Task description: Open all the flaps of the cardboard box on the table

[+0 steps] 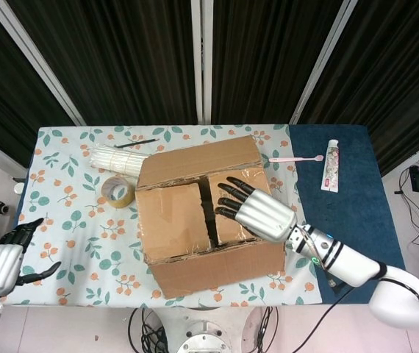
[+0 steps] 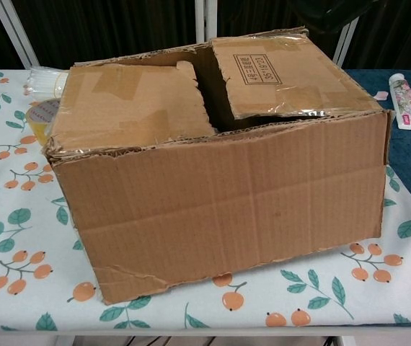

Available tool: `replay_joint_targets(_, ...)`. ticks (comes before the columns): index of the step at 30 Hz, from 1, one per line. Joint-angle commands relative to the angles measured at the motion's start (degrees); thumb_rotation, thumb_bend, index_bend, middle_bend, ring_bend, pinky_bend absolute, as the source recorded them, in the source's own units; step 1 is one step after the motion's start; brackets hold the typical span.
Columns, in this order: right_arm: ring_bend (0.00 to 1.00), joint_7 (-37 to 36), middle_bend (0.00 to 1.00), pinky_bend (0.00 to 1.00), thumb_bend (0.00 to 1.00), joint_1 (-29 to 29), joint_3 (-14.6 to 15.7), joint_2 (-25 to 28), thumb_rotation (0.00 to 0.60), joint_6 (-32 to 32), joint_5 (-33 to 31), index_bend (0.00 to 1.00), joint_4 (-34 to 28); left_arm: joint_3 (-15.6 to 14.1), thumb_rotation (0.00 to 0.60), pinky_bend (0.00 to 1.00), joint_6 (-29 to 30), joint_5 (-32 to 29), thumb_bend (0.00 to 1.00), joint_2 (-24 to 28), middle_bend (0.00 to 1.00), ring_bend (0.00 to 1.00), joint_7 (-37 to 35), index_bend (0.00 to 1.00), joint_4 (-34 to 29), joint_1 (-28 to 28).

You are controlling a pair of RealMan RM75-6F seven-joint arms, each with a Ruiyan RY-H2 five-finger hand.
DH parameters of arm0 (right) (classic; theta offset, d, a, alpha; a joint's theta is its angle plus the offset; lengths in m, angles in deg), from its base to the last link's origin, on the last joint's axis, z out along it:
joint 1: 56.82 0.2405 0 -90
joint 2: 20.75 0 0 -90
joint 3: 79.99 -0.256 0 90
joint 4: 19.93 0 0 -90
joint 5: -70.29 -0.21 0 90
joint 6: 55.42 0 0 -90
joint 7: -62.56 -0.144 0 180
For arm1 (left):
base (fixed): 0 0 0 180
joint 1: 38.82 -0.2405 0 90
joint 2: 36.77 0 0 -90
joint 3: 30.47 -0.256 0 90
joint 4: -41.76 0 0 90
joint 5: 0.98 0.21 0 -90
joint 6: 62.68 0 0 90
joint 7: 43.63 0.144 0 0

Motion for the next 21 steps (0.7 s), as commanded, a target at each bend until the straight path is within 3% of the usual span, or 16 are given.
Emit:
replay_joint_targets(1, 0.00, 2.5, 0.21, 0.00, 0.80, 2.4, 0.2, -3.1, 0.600, -2.3, -2.9, 0.27, 1.9, 0.2, 0.247, 0.24, 0.3, -0.3, 0.14, -0.1, 0.14, 0.13, -0.7, 0.08, 0.5, -0.2)
replay_joint_targets(11, 0.00, 10.1, 0.21, 0.00, 0.83, 5.0, 2.5, -8.1, 0.600, -4.2, -9.7, 0.28, 4.0, 0.4, 0.248, 0.24, 0.3, -0.6, 0.14, -0.8, 0.14, 0.13, -3.8, 0.08, 2.9, -0.3)
replay_joint_targets(21, 0.00, 12.3, 0.21, 0.00, 0.83, 7.0, 4.2, -8.8, 0.600, -5.7, -13.2, 0.29, 4.3, 0.4, 0.250, 0.24, 1.1, -0.2, 0.15, -0.8, 0.14, 0.13, -4.9, 0.08, 3.4, -0.7)
